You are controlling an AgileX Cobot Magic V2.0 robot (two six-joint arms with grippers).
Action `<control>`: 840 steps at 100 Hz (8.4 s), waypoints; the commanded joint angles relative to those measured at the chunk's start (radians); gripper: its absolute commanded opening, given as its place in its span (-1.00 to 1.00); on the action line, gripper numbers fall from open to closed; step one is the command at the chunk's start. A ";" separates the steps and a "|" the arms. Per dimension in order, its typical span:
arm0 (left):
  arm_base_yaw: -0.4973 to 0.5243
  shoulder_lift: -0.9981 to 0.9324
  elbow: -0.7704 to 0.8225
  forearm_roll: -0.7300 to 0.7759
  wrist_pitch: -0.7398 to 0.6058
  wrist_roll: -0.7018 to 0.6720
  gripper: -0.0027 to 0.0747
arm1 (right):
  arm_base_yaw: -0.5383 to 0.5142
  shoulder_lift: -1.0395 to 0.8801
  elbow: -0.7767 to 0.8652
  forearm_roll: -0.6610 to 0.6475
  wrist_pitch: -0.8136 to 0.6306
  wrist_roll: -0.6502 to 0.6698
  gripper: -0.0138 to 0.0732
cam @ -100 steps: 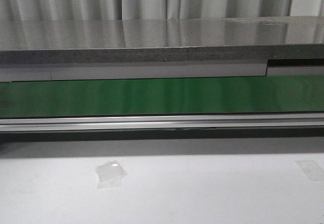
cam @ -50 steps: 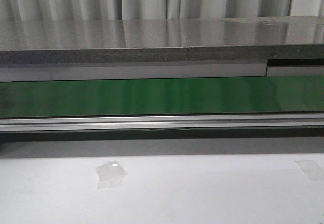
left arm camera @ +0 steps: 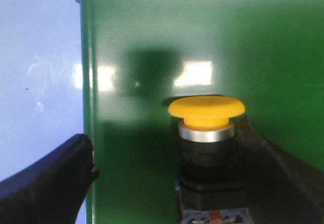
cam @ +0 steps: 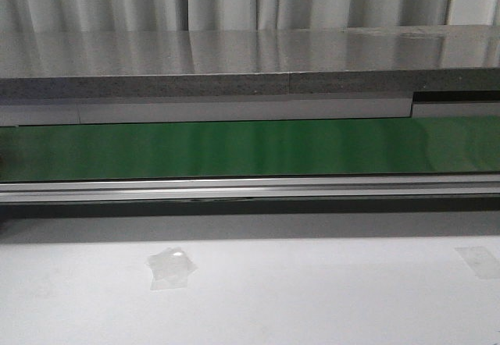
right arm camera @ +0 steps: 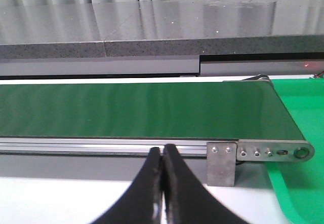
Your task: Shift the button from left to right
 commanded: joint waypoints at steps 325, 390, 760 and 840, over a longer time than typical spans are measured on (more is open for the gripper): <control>-0.146 -1.448 0.940 -0.268 -0.793 0.225 -0.98 | 0.001 0.261 -0.428 0.027 0.178 0.001 -0.83; -0.146 -1.448 0.940 -0.268 -0.793 0.225 -0.98 | 0.001 0.912 -0.891 0.077 0.593 0.001 -0.83; -0.146 -1.448 0.940 -0.268 -0.795 0.225 -0.98 | -0.301 1.638 -1.553 -0.081 0.855 -0.142 -0.50; -0.146 -1.448 0.940 -0.268 -0.795 0.225 -0.98 | -0.493 1.643 -1.542 -0.095 0.818 -0.142 -0.50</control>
